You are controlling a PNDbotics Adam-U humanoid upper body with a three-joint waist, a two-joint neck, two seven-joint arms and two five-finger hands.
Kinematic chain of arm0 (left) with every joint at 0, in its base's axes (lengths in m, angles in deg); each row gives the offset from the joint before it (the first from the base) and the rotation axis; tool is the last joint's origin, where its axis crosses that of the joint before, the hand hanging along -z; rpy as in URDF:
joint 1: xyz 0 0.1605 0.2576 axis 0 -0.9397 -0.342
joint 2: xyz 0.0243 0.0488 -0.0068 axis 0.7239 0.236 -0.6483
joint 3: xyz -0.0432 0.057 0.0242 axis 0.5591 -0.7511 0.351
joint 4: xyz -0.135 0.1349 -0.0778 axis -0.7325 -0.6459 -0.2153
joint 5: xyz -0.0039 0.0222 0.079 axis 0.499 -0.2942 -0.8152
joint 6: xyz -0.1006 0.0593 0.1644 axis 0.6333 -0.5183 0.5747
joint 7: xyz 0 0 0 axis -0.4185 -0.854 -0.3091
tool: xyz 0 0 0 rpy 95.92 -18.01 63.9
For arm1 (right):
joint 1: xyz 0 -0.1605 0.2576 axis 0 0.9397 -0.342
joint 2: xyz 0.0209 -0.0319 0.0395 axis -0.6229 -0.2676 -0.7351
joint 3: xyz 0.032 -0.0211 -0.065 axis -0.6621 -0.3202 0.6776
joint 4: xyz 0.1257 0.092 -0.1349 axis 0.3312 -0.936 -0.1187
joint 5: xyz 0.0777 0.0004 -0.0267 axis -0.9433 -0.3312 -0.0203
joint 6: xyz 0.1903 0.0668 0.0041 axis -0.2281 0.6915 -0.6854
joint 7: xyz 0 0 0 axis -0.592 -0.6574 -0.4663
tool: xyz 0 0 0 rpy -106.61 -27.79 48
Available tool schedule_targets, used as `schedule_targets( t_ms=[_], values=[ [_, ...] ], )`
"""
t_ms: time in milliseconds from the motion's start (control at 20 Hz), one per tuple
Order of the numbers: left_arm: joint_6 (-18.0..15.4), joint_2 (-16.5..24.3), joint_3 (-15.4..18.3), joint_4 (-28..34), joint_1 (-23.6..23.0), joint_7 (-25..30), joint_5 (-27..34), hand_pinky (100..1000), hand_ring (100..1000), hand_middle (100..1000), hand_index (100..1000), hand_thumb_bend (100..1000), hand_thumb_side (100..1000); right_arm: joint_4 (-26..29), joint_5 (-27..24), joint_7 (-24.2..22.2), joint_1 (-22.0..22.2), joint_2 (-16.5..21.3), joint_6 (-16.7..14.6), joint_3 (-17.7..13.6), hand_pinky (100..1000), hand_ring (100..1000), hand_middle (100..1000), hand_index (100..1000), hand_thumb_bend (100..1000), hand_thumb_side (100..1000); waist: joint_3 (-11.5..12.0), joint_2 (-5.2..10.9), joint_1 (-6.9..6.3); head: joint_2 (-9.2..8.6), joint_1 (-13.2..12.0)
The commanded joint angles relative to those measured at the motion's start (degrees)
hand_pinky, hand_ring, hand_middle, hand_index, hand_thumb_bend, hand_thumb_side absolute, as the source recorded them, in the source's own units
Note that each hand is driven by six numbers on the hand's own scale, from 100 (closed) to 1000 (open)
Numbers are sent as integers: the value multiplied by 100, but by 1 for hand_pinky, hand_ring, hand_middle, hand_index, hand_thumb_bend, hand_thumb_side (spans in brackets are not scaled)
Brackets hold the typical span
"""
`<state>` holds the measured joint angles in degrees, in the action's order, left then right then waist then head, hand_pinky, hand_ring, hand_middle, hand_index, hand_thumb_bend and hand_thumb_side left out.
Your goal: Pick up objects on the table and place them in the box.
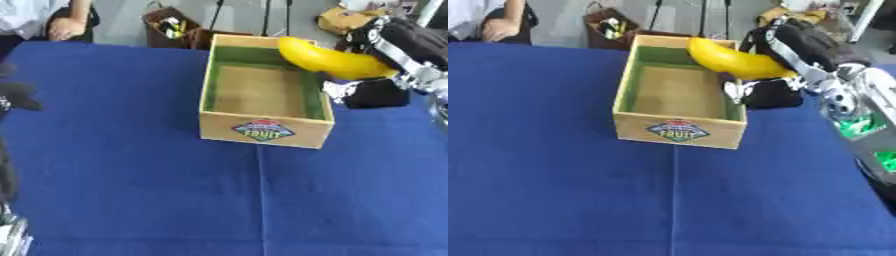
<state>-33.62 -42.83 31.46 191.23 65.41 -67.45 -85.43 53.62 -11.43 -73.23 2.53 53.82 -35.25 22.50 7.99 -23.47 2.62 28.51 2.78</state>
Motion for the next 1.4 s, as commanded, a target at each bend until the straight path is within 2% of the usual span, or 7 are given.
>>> schedule_targets(
  t_ms=[50,600,1000,1250,1400],
  values=[
    [-17,25,-23,101,87,30,18,486,573,629,778,100,1000,-172,-18,141,-210,130,19,-143,629,614,357,477,100,517,47,74,8,-118,48],
    [-32,2,-100,101,220,110,61,484,571,628,777,100,1000,-1156,291,374,-727,-56,-28,-155,628,614,356,476,100,519,326,-150,123,-336,220],
    [-44,-29,-120,101,297,140,92,484,571,628,776,100,1000,-1759,536,536,-955,-282,-103,-145,626,612,355,474,100,517,532,-251,180,-434,359],
    [-49,-41,-147,101,333,175,114,484,570,628,776,100,1000,-2140,764,638,-1072,-386,-200,-108,629,622,371,492,100,537,608,-292,208,-487,411],
    [-50,-49,-142,101,337,176,118,484,570,628,776,100,1000,-2204,822,601,-1068,-405,-364,-55,642,651,398,550,100,559,624,-302,212,-501,426]
  ],
)
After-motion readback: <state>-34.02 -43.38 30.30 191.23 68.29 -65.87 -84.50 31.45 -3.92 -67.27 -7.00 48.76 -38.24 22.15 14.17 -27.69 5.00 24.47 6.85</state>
